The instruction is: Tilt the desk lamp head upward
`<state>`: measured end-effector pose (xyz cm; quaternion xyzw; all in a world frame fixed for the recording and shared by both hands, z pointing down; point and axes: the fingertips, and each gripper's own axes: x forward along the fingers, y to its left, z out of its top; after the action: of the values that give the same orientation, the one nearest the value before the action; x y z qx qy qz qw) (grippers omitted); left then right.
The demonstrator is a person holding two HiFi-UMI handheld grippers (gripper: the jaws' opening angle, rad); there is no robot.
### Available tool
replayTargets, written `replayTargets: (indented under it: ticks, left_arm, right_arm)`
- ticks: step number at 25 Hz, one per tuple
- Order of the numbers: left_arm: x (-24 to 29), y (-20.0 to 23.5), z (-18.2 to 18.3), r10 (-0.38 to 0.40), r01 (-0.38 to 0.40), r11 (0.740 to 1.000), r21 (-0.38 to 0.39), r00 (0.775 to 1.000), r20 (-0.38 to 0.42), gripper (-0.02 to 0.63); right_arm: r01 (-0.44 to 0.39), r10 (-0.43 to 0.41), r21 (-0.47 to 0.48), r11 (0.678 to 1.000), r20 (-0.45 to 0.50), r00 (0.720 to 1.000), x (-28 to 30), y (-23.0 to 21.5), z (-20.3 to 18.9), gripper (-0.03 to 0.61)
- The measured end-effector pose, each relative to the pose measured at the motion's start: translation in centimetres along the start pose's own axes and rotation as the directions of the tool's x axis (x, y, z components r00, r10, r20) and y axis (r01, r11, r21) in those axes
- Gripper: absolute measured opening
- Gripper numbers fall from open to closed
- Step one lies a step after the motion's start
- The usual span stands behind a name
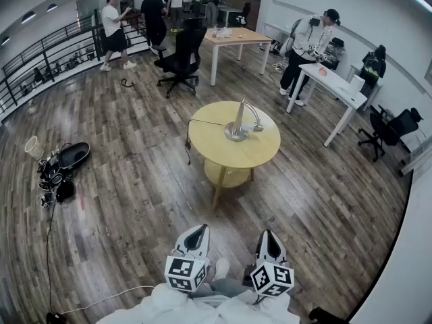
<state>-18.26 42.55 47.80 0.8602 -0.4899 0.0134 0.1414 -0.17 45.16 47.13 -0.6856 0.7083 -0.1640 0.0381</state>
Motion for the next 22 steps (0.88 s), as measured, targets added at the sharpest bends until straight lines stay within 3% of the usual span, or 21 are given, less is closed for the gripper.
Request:
replayTargets:
  ticks: [12, 22]
  left_arm:
    - [8.6, 0.6, 0.8, 0.000, 0.001, 0.999, 0.035, 1.000, -0.025, 0.002]
    - [18.0, 0.1, 3.3, 0.015, -0.014, 0.999, 0.046, 1.000, -0.022, 0.002]
  right_arm:
    - [-0.009, 0.009, 0.037, 0.999, 0.008, 1.000, 8.1, -3.8, 1.7, 0.012]
    - [-0.028, 0.026, 0.056, 0.998, 0.030, 0.999, 15.8, -8.7, 5.8, 0.012]
